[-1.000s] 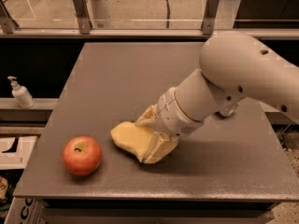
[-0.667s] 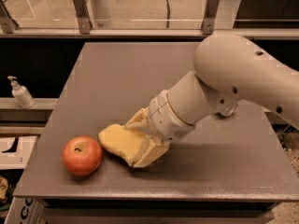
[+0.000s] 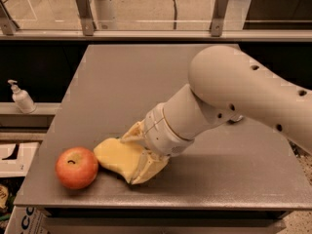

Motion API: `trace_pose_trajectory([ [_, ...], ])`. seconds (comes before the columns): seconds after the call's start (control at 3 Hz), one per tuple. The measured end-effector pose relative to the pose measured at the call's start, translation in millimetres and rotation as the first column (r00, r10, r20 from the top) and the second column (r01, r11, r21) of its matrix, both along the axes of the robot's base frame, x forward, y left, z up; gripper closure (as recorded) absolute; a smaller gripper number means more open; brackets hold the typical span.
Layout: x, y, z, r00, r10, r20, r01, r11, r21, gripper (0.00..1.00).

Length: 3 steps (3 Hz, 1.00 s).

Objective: Move sponge near apple

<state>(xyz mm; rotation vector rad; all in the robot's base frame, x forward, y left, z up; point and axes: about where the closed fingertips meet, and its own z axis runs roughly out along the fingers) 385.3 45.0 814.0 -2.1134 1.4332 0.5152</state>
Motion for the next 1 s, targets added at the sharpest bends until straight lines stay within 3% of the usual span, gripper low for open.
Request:
trace_pose_trajectory([
  [0.33,0.1,0.1,4.6,1.0000,0.001,0.003,-0.001,1.000,-0.002,1.00],
  [0.67,2.5,0.0,1.5,0.9990,0.009,0.044,-0.007,0.999,-0.035,0.84],
  [1.0,2.5,0.1,5.0,0.9990,0.009,0.045,-0.007,0.999,-0.036,0.59],
])
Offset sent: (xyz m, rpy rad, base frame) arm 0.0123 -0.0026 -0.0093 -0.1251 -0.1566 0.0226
